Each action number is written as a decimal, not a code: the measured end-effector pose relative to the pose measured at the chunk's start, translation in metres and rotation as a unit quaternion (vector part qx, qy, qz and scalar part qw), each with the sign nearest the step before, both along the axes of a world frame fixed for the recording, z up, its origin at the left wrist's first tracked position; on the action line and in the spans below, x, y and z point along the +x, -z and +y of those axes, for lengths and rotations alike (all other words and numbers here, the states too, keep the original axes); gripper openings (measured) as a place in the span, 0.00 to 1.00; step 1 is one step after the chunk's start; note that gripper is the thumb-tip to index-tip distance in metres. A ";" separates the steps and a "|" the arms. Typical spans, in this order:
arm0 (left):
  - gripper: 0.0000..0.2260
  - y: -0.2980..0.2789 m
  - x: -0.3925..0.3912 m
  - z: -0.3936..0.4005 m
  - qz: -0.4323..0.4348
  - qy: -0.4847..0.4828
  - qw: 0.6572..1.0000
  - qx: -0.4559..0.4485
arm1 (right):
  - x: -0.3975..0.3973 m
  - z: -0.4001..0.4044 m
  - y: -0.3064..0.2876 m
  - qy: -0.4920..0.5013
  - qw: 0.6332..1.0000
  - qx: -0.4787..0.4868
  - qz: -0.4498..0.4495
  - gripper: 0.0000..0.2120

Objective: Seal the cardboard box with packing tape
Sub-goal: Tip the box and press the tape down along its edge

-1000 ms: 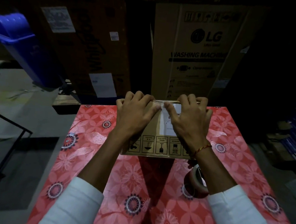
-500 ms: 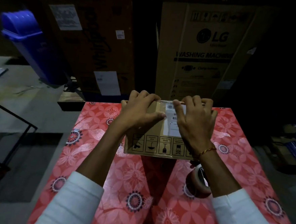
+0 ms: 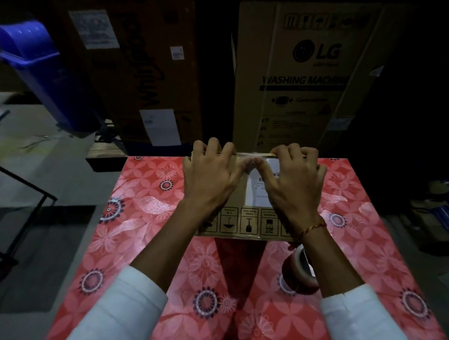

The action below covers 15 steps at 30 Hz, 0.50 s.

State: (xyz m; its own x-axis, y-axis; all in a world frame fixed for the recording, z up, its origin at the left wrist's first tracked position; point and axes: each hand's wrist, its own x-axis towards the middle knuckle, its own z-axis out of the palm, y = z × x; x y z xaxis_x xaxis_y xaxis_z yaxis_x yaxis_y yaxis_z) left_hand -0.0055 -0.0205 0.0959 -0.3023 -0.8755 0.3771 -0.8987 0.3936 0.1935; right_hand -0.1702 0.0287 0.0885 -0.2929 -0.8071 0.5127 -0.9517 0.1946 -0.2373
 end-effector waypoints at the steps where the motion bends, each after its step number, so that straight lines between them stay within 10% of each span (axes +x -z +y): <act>1: 0.23 0.001 -0.001 0.001 0.001 -0.003 1.000 -0.012 | 0.000 0.000 0.001 0.004 1.000 -0.004 0.000 0.25; 15: 0.16 -0.006 0.014 0.003 0.217 0.045 0.969 0.111 | -0.005 0.008 -0.003 -0.029 0.974 -0.068 -0.215 0.10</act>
State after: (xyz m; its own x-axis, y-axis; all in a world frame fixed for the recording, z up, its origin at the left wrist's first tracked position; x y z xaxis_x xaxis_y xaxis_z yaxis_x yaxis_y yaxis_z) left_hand 0.0082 -0.0174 0.1020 -0.2361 -0.9271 0.2910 -0.6784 0.3717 0.6337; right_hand -0.1748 0.0372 0.0913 -0.4607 -0.7619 0.4553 -0.7668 0.0833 -0.6365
